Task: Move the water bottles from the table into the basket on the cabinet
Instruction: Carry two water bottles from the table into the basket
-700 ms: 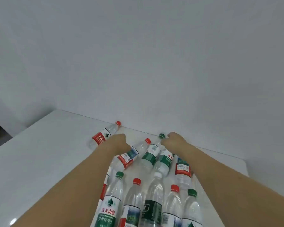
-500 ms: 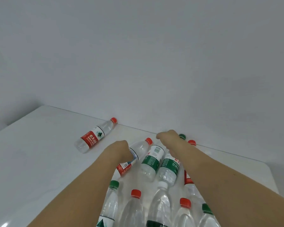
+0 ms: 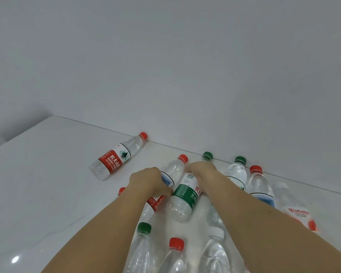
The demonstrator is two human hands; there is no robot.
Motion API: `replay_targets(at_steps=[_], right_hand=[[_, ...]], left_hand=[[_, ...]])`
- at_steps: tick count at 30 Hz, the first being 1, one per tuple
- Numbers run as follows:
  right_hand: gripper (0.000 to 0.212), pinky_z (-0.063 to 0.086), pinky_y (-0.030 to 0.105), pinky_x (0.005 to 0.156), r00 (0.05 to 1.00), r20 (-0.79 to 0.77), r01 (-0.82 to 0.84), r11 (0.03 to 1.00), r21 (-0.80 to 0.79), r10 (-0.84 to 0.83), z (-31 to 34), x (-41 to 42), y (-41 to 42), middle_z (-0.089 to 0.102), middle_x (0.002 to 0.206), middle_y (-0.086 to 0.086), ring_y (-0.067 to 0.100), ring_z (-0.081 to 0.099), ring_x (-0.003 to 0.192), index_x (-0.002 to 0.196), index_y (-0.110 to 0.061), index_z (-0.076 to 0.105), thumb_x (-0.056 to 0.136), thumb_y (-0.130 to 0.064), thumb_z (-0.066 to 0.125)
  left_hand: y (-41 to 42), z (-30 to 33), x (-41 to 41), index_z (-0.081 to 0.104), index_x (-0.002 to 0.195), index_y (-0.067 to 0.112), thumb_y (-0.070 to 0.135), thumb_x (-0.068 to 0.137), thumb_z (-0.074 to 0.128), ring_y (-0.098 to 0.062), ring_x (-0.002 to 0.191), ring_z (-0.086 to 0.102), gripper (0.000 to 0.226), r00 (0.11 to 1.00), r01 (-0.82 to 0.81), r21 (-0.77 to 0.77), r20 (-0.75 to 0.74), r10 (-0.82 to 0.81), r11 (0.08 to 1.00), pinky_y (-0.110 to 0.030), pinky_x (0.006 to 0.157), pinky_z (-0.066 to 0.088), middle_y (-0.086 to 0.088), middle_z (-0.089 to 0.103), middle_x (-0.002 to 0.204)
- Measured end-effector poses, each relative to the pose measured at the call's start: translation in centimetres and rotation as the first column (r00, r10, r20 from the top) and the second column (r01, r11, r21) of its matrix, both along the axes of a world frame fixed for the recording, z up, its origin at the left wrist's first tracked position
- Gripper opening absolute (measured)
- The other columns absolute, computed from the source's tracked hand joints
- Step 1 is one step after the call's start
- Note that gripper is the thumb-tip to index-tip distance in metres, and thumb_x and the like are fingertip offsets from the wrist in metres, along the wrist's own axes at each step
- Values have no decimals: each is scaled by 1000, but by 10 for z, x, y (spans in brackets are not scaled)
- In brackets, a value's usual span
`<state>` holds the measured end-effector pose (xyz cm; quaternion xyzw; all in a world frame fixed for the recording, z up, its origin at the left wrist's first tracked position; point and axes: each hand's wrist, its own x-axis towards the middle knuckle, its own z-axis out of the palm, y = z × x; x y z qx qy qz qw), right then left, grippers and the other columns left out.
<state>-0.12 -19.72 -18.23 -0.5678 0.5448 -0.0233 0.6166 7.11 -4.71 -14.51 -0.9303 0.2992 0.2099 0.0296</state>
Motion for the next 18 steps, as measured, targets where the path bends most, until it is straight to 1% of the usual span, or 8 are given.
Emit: replay_targets(at_steps=[2, 4, 6, 8, 10, 12, 16, 18], right_hand=[[62, 58, 50, 79, 992, 54, 115, 992, 52, -118, 6, -7, 8, 68, 94, 15, 34, 68, 84, 102, -5, 53, 46, -18, 75], [72, 59, 52, 72, 974, 127, 179, 980, 87, -189, 13, -9, 9, 67, 91, 18, 36, 69, 76, 106, -6, 47, 41, -19, 76], [79, 59, 55, 69, 947, 211, 226, 969, 95, -242, 35, -12, 11, 63, 95, 19, 36, 69, 76, 112, -9, 39, 42, -20, 76], [79, 59, 54, 69, 909, 318, 251, 963, 101, -270, 60, -17, 12, 57, 99, 18, 33, 66, 78, 118, -16, 33, 51, -16, 75], [76, 58, 43, 65, 865, 434, 230, 968, 102, -252, 90, -25, 12, 55, 100, 14, 29, 63, 77, 125, -22, 31, 64, -11, 74], [67, 55, 36, 60, 824, 527, 216, 975, 49, -209, 129, -34, 13, 57, 98, 10, 26, 64, 73, 122, -27, 34, 71, -9, 73], [56, 58, 41, 73, 779, 624, 217, 961, -171, -65, 235, -56, 22, 65, 93, 2, 21, 70, 79, 110, -32, 42, 70, -23, 80], [52, 57, 37, 71, 763, 646, 213, 942, -261, 6, 296, -74, 28, 67, 94, 2, 15, 71, 75, 104, -33, 46, 67, -29, 82]], left_hand=[[4, 1, 2, 51, 101, 27, 65, 69, 70, -7, 72, 60, 53, 999, -33, -45, -17, 33, 998, -24, 61, 45, 11, 56, 77], [10, 6, 2, 50, 97, 28, 66, 69, 68, -7, 73, 60, 51, 997, -77, -96, -28, 74, 992, -25, 62, 47, 12, 57, 79], [14, 17, 2, 51, 93, 26, 64, 67, 67, -8, 73, 61, 49, 992, -124, -176, -32, 121, 976, -26, 65, 52, 10, 60, 80], [16, 35, 2, 51, 88, 25, 60, 67, 66, -9, 71, 63, 44, 984, -176, -302, -57, 167, 937, -25, 63, 53, 7, 63, 80], [16, 62, 0, 55, 93, 26, 54, 68, 69, -10, 71, 65, 41, 968, -248, -454, -135, 209, 856, -26, 63, 53, 6, 66, 82], [15, 101, -6, 57, 105, 26, 49, 70, 73, -13, 79, 66, 45, 948, -318, -581, -221, 230, 750, -31, 70, 55, 5, 68, 90], [16, 207, -31, 58, 111, 19, 41, 64, 73, -22, 90, 67, 55, 934, -357, -752, -305, 188, 553, -44, 84, 58, -3, 68, 98], [23, 263, -48, 59, 111, 18, 38, 64, 73, -23, 92, 67, 53, 936, -351, -811, -310, 165, 469, -45, 85, 58, -4, 69, 99]])
